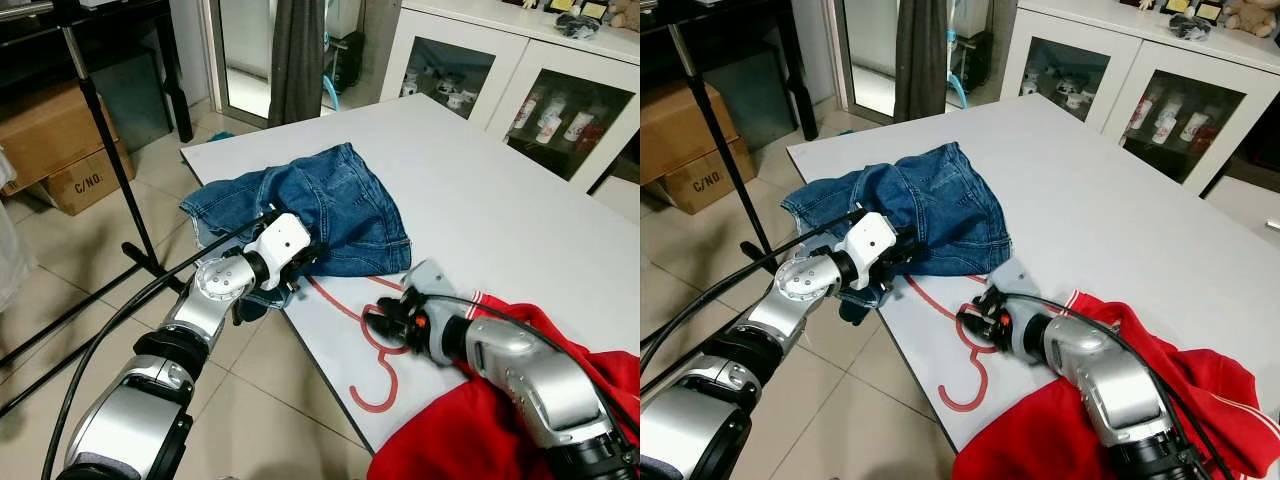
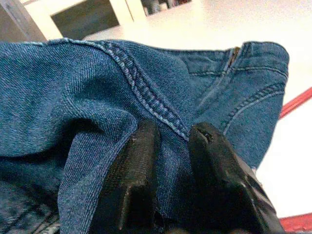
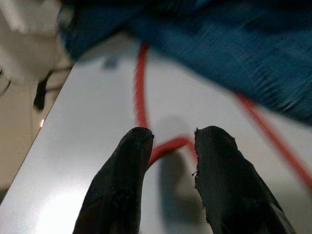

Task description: Hang hanger

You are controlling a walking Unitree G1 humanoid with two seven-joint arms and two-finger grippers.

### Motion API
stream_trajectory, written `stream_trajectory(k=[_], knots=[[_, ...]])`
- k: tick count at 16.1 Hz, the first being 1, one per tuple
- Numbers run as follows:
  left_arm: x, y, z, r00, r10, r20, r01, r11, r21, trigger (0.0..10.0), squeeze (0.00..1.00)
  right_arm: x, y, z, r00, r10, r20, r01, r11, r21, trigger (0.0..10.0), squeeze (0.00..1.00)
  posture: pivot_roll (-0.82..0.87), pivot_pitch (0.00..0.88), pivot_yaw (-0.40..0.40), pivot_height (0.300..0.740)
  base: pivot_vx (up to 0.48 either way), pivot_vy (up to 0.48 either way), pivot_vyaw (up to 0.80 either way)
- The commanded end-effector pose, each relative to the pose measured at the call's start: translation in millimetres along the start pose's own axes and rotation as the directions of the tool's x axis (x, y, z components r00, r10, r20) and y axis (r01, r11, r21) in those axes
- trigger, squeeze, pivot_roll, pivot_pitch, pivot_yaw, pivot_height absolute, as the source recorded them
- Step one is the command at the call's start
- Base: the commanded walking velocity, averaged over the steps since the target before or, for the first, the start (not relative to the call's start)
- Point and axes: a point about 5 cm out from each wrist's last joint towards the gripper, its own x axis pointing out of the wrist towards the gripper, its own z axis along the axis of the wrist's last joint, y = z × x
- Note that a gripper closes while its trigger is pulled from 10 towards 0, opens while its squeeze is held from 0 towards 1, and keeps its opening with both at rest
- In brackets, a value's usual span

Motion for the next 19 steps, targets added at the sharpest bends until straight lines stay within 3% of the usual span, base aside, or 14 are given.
stream_trajectory(k=[1, 4, 7, 10, 11, 12, 13, 14, 19], knots=[[2.3, 5.3, 10, 0.998, 0.031, 0.060, -0.032, 0.999, 0.006, 10.0, 0.00, -9.1, -9.1, 15, 0.996, -0.030, 0.082, 0.028, 0.999, 0.016, 10.0, 0.00, 0.06, 0.074, -0.048, 0.740, 0.000, 0.000, 0.00], [0.7, 9.6, 26, 0.974, 0.089, 0.209, -0.081, 0.996, -0.049, 10.0, 0.00, -22.7, -16.6, 21, 0.988, -0.047, 0.149, 0.053, 0.998, -0.034, 10.0, 0.00, 0.06, 0.078, -0.046, 0.740, 0.000, 0.000, 0.00], [-4.4, 0.8, 37, 0.937, 0.090, 0.336, -0.062, 0.994, -0.094, 10.0, 0.00, -31.0, -8.5, 9, 0.994, 0.010, 0.113, 0.002, 0.994, -0.109, 10.0, 0.00, 0.06, 0.086, -0.043, 0.740, 0.000, 0.000, 0.00], [-9.8, -5.4, 35, 0.929, 0.103, 0.356, -0.063, 0.990, -0.124, 10.0, 0.00, -31.7, 4.4, -3, 0.994, 0.092, 0.059, -0.082, 0.987, -0.141, 10.0, 0.00, 0.07, 0.093, -0.041, 0.740, 0.000, 0.000, 0.00], [-15.6, -6.5, 34, 0.921, 0.130, 0.367, -0.076, 0.984, -0.158, 10.0, 0.00, -33.3, 10.8, -9, 0.989, 0.141, 0.045, -0.133, 0.979, -0.153, 10.0, 0.09, 0.07, 0.098, -0.037, 0.740, 0.000, 0.000, 0.00], [-19.5, -6.4, 34, 0.915, 0.149, 0.375, -0.085, 0.980, -0.182, 10.0, 0.00, -33.7, 13.1, -12, 0.987, 0.159, 0.035, -0.151, 0.975, -0.160, 10.0, 0.09, 0.07, 0.098, -0.037, 0.740, 0.000, 0.000, 0.00], [-21.4, -6.1, 35, 0.911, 0.162, 0.378, -0.092, 0.976, -0.196, 10.0, 0.00, -32.5, 12.6, -14, 0.988, 0.154, 0.027, -0.147, 0.977, -0.156, 10.0, 0.77, 0.07, 0.100, -0.035, 0.740, 0.000, 0.000, 0.00], [-25.0, -6.4, 35, 0.906, 0.180, 0.382, -0.102, 0.971, -0.215, 10.0, 0.00, -28.3, 10.5, -20, 0.991, 0.130, 0.011, -0.127, 0.981, -0.147, 10.0, 0.87, 0.08, 0.101, -0.035, 0.740, 0.000, 0.000, 0.00], [-35.6, -14.2, 33, 0.910, 0.193, 0.368, -0.107, 0.965, -0.241, 10.0, 0.00, -8.9, 2.2, -44, 0.994, 0.031, -0.102, -0.042, 0.993, -0.113, 10.0, 0.78, 0.10, 0.096, -0.033, 0.740, 0.000, 0.000, 0.00]])
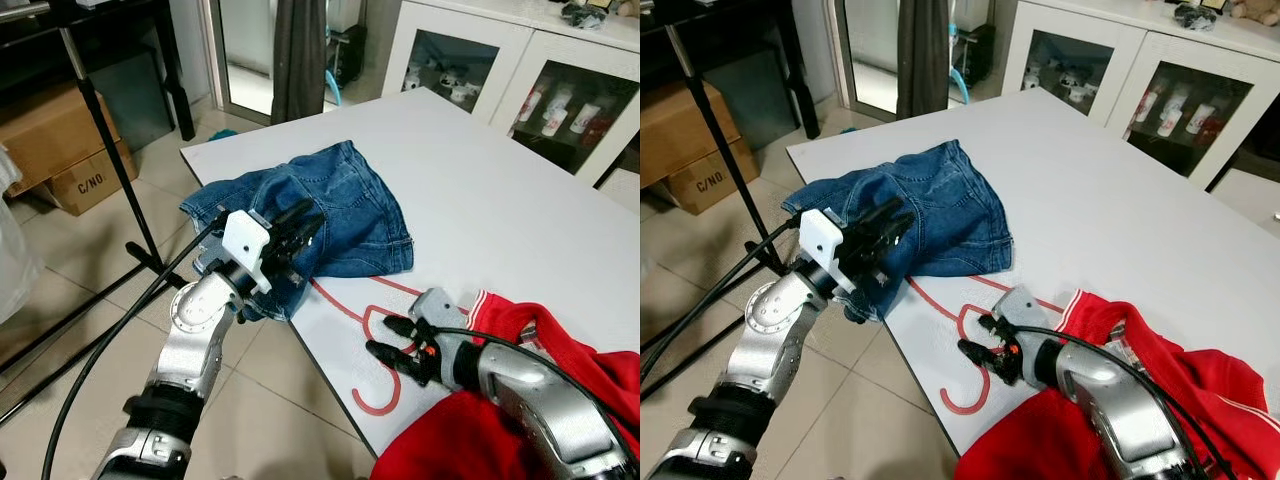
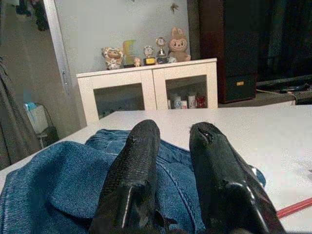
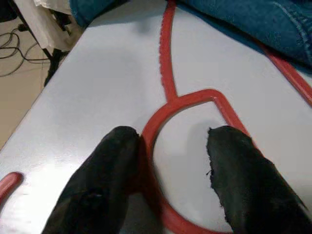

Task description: Hang hanger

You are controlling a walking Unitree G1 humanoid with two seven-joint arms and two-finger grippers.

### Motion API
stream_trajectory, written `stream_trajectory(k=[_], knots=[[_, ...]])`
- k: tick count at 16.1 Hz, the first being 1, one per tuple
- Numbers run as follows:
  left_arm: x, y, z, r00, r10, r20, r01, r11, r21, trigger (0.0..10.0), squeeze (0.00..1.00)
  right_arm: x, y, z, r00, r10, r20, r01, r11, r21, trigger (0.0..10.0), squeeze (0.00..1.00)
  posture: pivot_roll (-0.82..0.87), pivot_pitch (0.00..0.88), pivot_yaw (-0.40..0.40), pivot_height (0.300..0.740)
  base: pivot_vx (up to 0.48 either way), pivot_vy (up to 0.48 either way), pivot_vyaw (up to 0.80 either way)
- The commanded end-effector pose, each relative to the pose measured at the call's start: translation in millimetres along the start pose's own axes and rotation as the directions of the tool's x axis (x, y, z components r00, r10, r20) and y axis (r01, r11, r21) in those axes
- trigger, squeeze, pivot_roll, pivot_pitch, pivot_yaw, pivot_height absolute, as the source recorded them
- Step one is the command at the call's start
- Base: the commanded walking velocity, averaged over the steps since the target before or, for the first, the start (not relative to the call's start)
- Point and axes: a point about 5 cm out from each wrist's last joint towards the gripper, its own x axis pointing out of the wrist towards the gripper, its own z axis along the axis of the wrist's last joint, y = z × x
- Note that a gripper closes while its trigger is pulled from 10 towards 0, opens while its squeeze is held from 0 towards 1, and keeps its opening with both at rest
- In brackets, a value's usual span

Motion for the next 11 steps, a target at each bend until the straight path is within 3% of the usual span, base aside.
stream_trajectory(k=[1, 2, 5, 8, 11], knots=[[0.1, -2.2, 3, 1.000, -0.002, 0.002, 0.002, 1.000, -0.004, 10.0, 0.00, 1.8, -1.8, -10, 0.998, -0.016, -0.054, 0.016, 1.000, 0.005, 10.0, 0.64, 0.10, 0.097, -0.034, 0.740, 0.000, 0.000, 0.00], [-0.1, -4.8, 4, 1.000, -0.001, -0.003, 0.001, 1.000, -0.012, 10.0, 0.00, 2.1, 1.8, -10, 0.998, 0.015, -0.058, -0.014, 1.000, 0.015, 10.0, 0.37, 0.10, 0.098, -0.039, 0.740, 0.000, 0.000, 0.00], [0.2, -9.1, 4, 1.000, -0.001, -0.007, 0.001, 1.000, -0.021, 10.0, 0.00, 1.1, 9.7, -9, 0.996, 0.073, -0.054, -0.072, 0.997, 0.034, 10.0, 0.33, 0.09, 0.099, -0.046, 0.740, 0.000, 0.000, 0.00], [2.0, -13.1, 4, 1.000, 0.000, -0.011, -0.001, 1.000, -0.032, 10.0, 0.00, -2.4, 18.1, -5, 0.988, 0.154, -0.023, -0.150, 0.983, 0.101, 10.0, 0.12, 0.09, 0.101, -0.056, 0.740, 0.000, 0.000, 0.00], [2.2, -13.7, 4, 1.000, 0.004, -0.015, -0.004, 0.999, -0.035, 10.0, 0.00, -2.4, 26.5, 4, 0.977, 0.211, 0.026, -0.213, 0.962, 0.169, 10.0, 0.00, 0.09, 0.100, -0.055, 0.740, 0.000, 0.000, 0.00]])
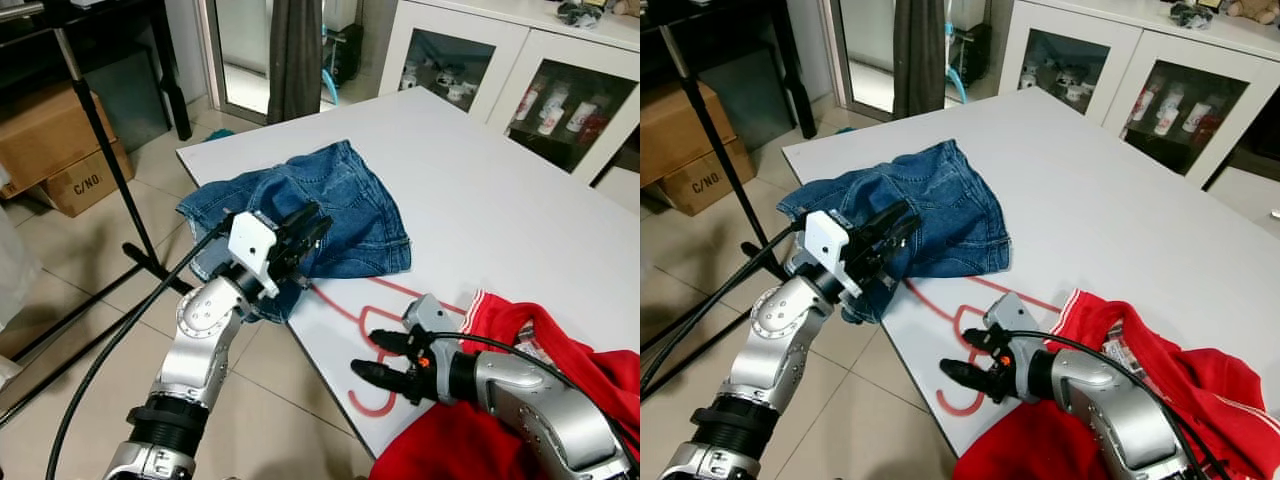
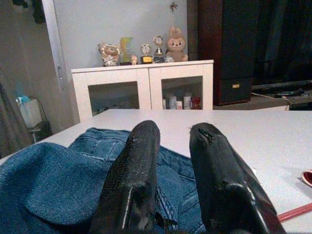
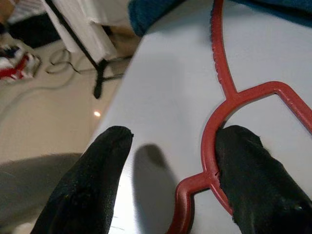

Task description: Hang hanger

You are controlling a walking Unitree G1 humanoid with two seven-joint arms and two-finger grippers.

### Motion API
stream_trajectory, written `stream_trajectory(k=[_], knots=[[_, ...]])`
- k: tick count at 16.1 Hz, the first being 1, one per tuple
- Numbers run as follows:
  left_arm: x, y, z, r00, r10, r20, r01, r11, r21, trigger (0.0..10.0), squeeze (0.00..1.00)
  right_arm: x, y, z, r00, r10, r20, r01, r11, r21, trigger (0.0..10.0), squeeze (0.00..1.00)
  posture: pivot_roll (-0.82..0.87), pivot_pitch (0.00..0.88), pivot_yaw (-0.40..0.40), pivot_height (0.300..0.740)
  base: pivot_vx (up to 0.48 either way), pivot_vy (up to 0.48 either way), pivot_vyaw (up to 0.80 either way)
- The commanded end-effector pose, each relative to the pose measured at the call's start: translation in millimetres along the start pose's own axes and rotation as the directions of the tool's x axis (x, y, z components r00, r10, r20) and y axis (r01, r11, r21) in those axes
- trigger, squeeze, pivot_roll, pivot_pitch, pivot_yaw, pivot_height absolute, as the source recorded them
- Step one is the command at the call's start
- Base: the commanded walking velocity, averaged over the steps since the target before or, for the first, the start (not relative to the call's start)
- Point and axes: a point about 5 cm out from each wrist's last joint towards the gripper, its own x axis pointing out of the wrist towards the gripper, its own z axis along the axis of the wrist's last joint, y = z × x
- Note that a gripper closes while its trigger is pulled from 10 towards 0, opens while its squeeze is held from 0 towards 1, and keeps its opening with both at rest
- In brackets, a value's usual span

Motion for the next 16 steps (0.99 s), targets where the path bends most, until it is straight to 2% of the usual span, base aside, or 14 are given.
stream_trajectory(k=[1, 3, 5, 7, 8, 9, 11, 14, 16], knots=[[0.6, -3.0, 1, 1.000, -0.009, -0.004, 0.010, 1.000, 0.010, 10.0, 0.00, -0.2, 2.7, 3, 1.000, 0.016, 0.017, -0.016, 1.000, 0.023, 10.0, 0.00, 0.09, 0.099, -0.051, 0.740, 0.000, 0.000, 0.00], [0.3, -2.8, 2, 1.000, -0.018, -0.011, 0.018, 0.999, 0.029, 10.0, 0.00, -1.5, -10.6, 10, 0.995, -0.085, 0.057, 0.083, 0.996, 0.030, 10.0, 0.00, 0.09, 0.098, -0.048, 0.740, 0.000, 0.000, 0.00], [-0.9, -4.4, 1, 0.998, -0.048, -0.029, 0.050, 0.997, 0.053, 10.0, 0.00, -10.3, -38.9, 17, 0.957, -0.274, 0.093, 0.269, 0.961, 0.056, 10.0, 0.00, 0.09, 0.098, -0.038, 0.740, 0.000, 0.000, 0.00], [-2.4, -6.9, 1, 0.996, -0.074, -0.040, 0.076, 0.995, 0.071, 10.0, 0.00, -14.9, -48.6, 16, 0.931, -0.354, 0.085, 0.351, 0.935, 0.043, 10.0, 0.00, 0.09, 0.099, -0.035, 0.740, 0.000, 0.000, 0.00], [-3.5, -7.9, 2, 0.996, -0.078, -0.040, 0.081, 0.994, 0.073, 10.0, 0.00, -14.8, -50.2, 12, 0.922, -0.382, 0.058, 0.383, 0.924, -0.006, 10.0, 0.00, 0.09, 0.100, -0.032, 0.740, 0.000, 0.000, 0.00], [-4.7, -9.0, 2, 0.996, -0.078, -0.039, 0.081, 0.994, 0.074, 10.0, 0.00, -12.9, -48.6, 4, 0.921, -0.388, 0.014, 0.388, 0.917, -0.091, 10.0, 0.00, 0.09, 0.102, -0.031, 0.740, 0.000, 0.000, 0.00], [-8.9, -11.0, 2, 0.995, -0.086, -0.049, 0.090, 0.991, 0.095, 10.0, 0.00, -12.1, -45.8, -3, 0.928, -0.372, -0.035, 0.359, 0.914, -0.190, 10.0, 0.00, 0.09, 0.102, -0.031, 0.740, 0.000, 0.000, 0.00], [-12.4, -15.2, 1, 0.988, -0.131, -0.080, 0.143, 0.977, 0.161, 10.0, 0.00, -12.9, -35.2, -6, 0.959, -0.274, -0.074, 0.250, 0.940, -0.233, 10.0, 0.00, 0.09, 0.100, -0.034, 0.740, 0.000, 0.000, 0.00], [-11.5, -15.4, 2, 0.987, -0.138, -0.083, 0.151, 0.972, 0.180, 10.0, 0.00, -10.9, -28.1, -6, 0.975, -0.208, -0.072, 0.188, 0.957, -0.219, 10.0, 0.00, 0.10, 0.096, -0.037, 0.740, 0.000, 0.000, 0.00]])
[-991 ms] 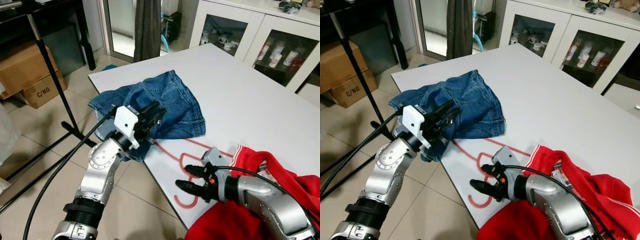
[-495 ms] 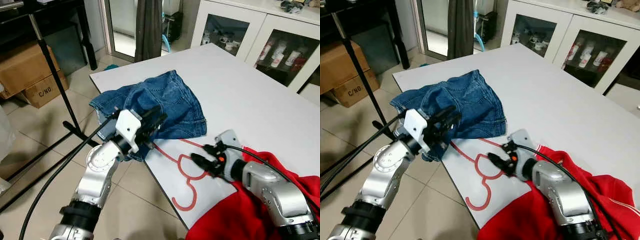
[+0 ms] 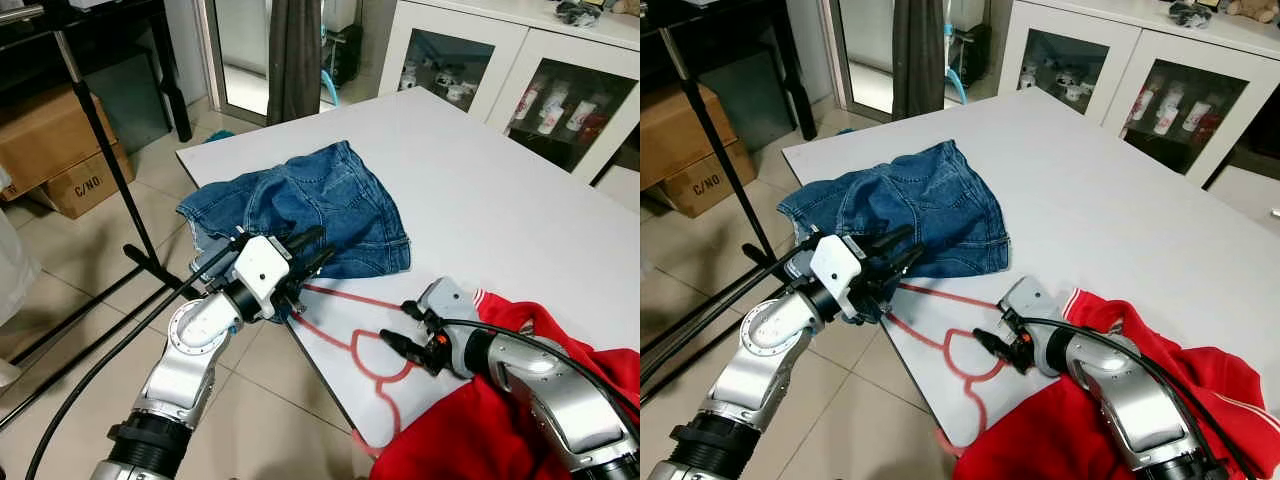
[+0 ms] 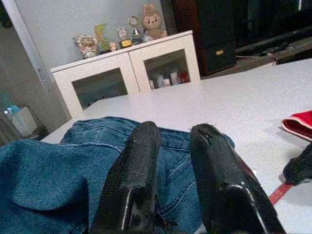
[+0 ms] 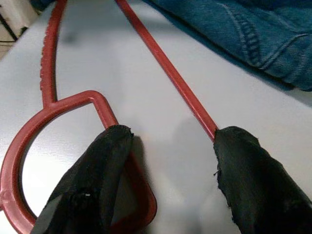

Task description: Hang hanger

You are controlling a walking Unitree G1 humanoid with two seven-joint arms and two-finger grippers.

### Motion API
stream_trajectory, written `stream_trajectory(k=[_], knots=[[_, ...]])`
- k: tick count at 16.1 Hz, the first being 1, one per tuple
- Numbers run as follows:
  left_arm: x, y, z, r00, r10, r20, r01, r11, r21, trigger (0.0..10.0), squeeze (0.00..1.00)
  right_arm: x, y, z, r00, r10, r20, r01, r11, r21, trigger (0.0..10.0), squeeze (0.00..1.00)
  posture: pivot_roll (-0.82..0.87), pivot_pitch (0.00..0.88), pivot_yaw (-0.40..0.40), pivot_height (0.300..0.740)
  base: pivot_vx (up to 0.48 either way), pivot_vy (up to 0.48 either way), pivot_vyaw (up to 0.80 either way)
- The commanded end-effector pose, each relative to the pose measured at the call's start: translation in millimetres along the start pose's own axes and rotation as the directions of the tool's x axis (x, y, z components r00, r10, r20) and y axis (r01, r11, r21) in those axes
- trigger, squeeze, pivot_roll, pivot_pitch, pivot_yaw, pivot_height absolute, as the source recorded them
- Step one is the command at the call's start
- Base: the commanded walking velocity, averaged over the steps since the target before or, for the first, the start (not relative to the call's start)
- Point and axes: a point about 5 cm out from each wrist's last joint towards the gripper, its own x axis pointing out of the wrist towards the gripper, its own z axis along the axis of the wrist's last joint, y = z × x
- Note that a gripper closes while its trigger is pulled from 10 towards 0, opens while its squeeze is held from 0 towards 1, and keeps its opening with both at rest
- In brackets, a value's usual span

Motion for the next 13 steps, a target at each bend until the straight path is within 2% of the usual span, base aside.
stream_trajectory(k=[1, 6, 8, 11, 13], knots=[[3.0, -2.5, 6, 1.000, -0.023, 0.020, 0.022, 0.999, 0.026, 10.0, 0.00, 2.0, 12.3, -9, 0.997, 0.077, -0.025, -0.076, 0.996, 0.044, 10.0, 0.00, 0.10, 0.096, -0.037, 0.740, 0.000, 0.000, 0.00], [3.7, -3.7, 6, 0.999, -0.024, 0.022, 0.023, 0.999, 0.039, 10.0, 0.00, 1.1, 14.4, -3, 0.995, 0.101, 0.021, -0.102, 0.988, 0.116, 10.0, 0.00, 0.09, 0.101, -0.036, 0.740, 0.000, 0.000, 0.00], [4.3, -5.0, 6, 0.999, -0.038, 0.020, 0.037, 0.997, 0.065, 10.0, 0.00, 0.2, 3.1, 2, 0.999, 0.023, 0.046, -0.030, 0.987, 0.158, 10.0, 0.00, 0.09, 0.100, -0.033, 0.740, 0.000, 0.000, 0.00], [5.3, -9.8, 11, 0.995, -0.096, 0.042, 0.088, 0.985, 0.151, 10.0, 0.00, -7.1, -8.3, 12, 0.994, 0.001, 0.111, -0.029, 0.968, 0.250, 10.0, 0.00, 0.09, 0.097, -0.033, 0.740, 0.000, 0.000, 0.00], [-0.2, -18.2, 4, 0.982, -0.186, -0.002, 0.182, 0.958, 0.223, 10.0, 0.00, -11.5, -20.5, 13, 0.990, -0.041, 0.137, -0.008, 0.941, 0.337, 10.0, 0.00, 0.09, 0.094, -0.034, 0.740, 0.000, 0.000, 0.00]])
